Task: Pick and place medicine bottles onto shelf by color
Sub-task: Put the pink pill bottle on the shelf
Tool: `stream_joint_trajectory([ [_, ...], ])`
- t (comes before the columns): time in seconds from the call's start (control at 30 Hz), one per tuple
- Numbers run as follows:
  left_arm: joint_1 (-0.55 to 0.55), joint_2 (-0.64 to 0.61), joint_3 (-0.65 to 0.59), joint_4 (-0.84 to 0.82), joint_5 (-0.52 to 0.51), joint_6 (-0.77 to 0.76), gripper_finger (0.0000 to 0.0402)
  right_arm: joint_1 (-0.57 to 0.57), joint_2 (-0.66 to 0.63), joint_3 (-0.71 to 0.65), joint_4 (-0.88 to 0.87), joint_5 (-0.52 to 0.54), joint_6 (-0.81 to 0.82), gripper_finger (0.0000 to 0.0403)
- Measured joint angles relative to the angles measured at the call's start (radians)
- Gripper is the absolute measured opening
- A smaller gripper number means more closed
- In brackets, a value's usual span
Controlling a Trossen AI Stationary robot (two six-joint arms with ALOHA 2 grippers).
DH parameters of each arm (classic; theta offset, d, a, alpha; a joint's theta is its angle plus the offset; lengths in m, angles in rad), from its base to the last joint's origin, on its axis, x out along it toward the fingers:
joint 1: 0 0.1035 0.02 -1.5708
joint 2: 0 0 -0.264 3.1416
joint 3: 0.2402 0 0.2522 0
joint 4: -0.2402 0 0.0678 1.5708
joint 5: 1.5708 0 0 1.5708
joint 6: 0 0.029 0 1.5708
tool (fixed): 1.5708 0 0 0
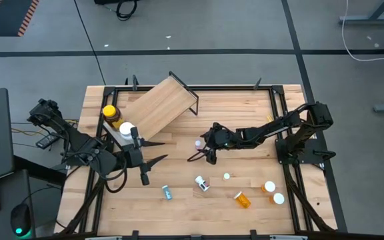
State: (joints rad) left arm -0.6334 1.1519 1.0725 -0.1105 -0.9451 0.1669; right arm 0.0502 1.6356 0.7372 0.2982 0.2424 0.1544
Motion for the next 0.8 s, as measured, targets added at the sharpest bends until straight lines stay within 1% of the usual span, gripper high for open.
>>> stream_joint_trajectory([
  [0.23, 0.0, 0.0, 0.0, 0.0, 0.0, -0.002, 0.0182, 0.001, 0.0, 0.0, -0.001, 0.025, 0.008, 0.0312],
  [0.43, 0.0, 0.0, 0.0, -0.02, 0.0, -0.025, 0.0184, 0.007, 0.0, 0.0, -0.006, 0.025, 0.005, 0.0294],
  [0.67, 0.0, 0.0, 0.0, -0.022, 0.0, -0.026, 0.0181, 0.022, 0.001, 0.0, -0.006, 0.052, -0.005, 0.0293],
  [0.8, 0.0, 0.0, 0.0, -0.021, 0.0, -0.027, 0.0179, 0.022, 0.045, 0.0, 0.025, 0.074, -0.015, 0.0292],
])
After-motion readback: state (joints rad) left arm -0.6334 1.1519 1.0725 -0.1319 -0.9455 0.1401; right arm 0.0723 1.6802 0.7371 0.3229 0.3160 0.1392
